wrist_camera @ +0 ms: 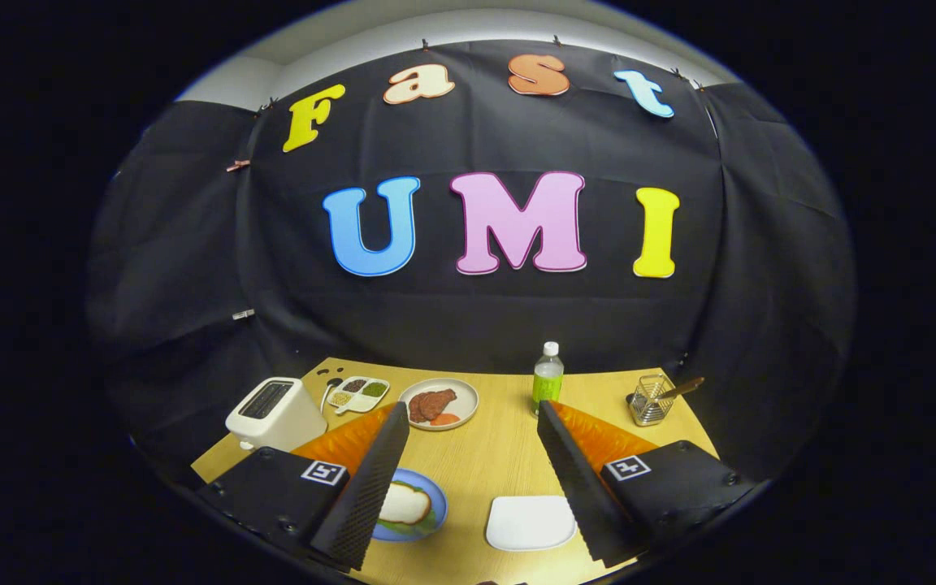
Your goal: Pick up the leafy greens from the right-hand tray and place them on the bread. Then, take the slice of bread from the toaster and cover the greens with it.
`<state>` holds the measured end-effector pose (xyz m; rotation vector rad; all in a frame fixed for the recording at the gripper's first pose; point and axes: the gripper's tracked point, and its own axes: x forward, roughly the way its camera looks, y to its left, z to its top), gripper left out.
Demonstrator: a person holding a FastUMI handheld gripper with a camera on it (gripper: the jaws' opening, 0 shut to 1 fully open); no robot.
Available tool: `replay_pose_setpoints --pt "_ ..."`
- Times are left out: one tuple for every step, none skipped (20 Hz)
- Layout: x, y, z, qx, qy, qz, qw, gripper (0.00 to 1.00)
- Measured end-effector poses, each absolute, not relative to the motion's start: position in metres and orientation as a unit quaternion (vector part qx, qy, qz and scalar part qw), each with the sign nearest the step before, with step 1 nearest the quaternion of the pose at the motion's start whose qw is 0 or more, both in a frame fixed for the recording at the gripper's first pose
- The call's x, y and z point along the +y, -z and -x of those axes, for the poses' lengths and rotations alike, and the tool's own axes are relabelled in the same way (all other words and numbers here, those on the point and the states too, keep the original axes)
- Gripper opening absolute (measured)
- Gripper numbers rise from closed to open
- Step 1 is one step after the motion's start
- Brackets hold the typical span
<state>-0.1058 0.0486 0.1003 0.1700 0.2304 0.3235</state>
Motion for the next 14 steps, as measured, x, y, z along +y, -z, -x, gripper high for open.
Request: replay_pose_setpoints --pt "0.046 -0.104 0.105 0.108 -0.160 -0.080 0.978 0.99" --pt "0.044 -0.108 0.106 0.102 -0.159 -0.076 0.979 0.99" --pt "0.041 -0.113 0.109 0.098 -0.158 -0.071 0.980 0.99" --pt "0.041 -0.116 0.110 0.093 -0.158 -0.067 0.981 0.99" --pt "0.040 -0.118 0.109 0.090 -0.157 -0.064 0.981 0.99" --pt "0.040 -0.119 0.110 0.088 -0.157 -0.063 0.982 0.99" --pt "0.040 -0.119 0.109 0.087 -0.157 -0.063 0.982 0.99" --pt "0.041 -0.119 0.110 0.087 -0.158 -0.065 0.981 0.99" --pt "0.041 -0.119 0.110 0.088 -0.158 -0.066 0.981 0.99" --pt "0.041 -0.120 0.111 0.088 -0.158 -0.066 0.981 0.99" --pt "0.040 -0.120 0.110 0.088 -0.157 -0.066 0.982 0.99" --pt "0.040 -0.120 0.110 0.089 -0.157 -0.065 0.981 0.99" --pt "0.042 -0.120 0.110 0.090 -0.156 -0.066 0.981 0.99" --pt "0.043 -0.120 0.110 0.089 -0.156 -0.066 0.982 0.99"
